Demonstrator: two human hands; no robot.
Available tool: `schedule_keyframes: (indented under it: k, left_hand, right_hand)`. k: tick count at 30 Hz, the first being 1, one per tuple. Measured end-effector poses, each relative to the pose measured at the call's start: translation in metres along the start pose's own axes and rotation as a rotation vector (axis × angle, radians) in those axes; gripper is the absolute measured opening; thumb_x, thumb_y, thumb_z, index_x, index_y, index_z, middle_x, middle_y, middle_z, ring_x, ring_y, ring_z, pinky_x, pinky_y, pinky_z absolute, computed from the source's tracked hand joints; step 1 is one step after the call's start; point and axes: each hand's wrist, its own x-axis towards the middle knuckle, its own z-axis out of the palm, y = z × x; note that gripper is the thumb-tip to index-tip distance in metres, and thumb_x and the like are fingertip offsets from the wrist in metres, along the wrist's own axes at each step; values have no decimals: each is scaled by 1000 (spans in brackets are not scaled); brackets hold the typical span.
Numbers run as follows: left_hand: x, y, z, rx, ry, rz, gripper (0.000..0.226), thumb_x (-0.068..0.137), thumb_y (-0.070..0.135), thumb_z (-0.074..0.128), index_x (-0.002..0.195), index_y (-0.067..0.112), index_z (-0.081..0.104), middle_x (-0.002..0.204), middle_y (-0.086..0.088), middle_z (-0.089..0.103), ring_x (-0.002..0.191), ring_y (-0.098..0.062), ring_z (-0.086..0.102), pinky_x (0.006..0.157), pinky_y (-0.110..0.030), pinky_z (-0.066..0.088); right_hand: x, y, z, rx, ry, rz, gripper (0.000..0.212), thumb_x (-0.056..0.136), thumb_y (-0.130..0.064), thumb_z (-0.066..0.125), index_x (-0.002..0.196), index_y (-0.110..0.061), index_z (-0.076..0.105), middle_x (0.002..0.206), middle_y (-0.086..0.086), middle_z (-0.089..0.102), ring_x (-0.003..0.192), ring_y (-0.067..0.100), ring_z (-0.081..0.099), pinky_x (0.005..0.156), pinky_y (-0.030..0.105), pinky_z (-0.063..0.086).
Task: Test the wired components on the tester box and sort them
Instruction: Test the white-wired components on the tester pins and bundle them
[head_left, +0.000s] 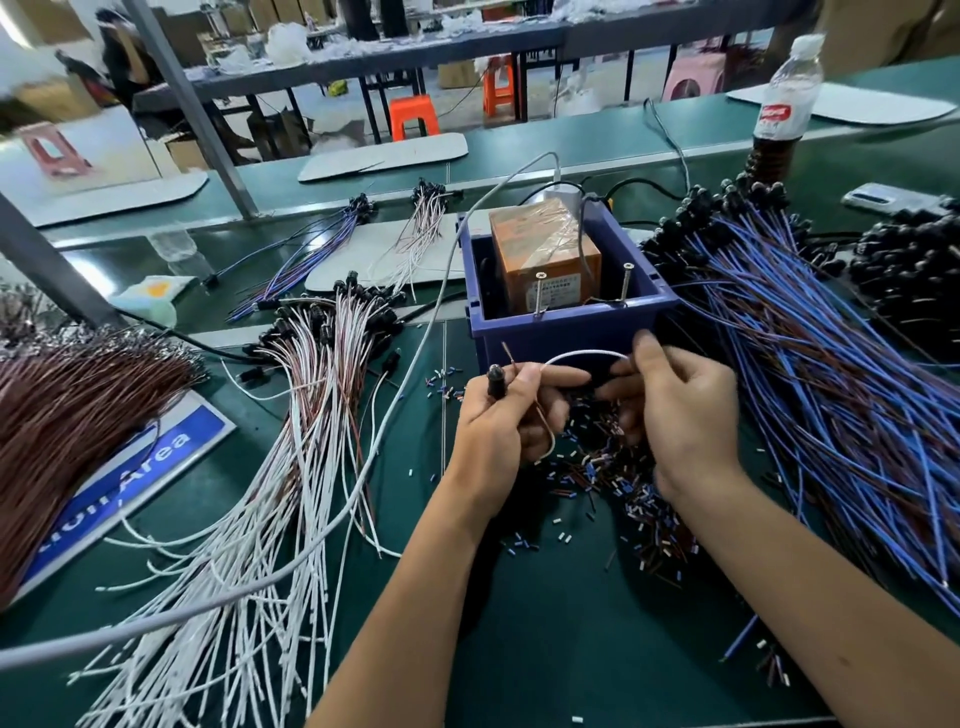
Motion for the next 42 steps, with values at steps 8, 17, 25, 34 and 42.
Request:
schedule_keyframes:
  k: [8, 17, 25, 34, 42]
  left_hand:
    - [1, 3, 0, 29, 190, 154, 40, 107, 28, 41, 110, 6, 74, 80, -2, 73, 44, -3, 23, 44, -19, 21]
    - [3, 9, -2, -67, 69, 62, 43, 112, 32, 38, 107, 14, 77, 107, -28, 58, 44, -7, 14, 41, -17, 20]
    - [0, 20, -7, -218, -52, 7, 42, 110, 33, 35, 108, 18, 75, 130, -17, 70, 43, -6, 16, 40, -14, 22]
    - [1, 20, -6, -235, 83, -26, 44, 109, 25, 40, 75, 15, 66, 67, -6, 56, 46, -8, 29, 48, -22, 16]
    - [-2, 21, -4, -282, -181, -166, 38, 103, 27, 42, 71, 14, 58, 62, -1, 41, 52, -8, 26, 39, -16, 18]
  right_hand:
    - [19, -8, -15, 310, 412, -212, 22, 97, 1, 57, 110, -14, 50, 85, 9, 70, 76, 22, 67, 72, 38, 53]
    - [-18, -12, -5, 35, -7, -893, 20, 102, -2, 54, 106, -21, 47, 84, 10, 67, 71, 22, 69, 62, 33, 51]
    - [-24, 1, 3, -297, -447, -830, 18, 96, -3, 68, 94, -15, 55, 67, -2, 63, 53, 18, 58, 48, 39, 43]
    - [-28, -2, 4, -146, -496, -606, 25, 106, -25, 54, 82, -18, 56, 57, 0, 61, 41, 12, 50, 44, 20, 35]
    - [-11, 0, 3, 165, -461, -243, 28, 110, -27, 50, 94, -9, 64, 68, 11, 68, 37, 17, 47, 37, 16, 31]
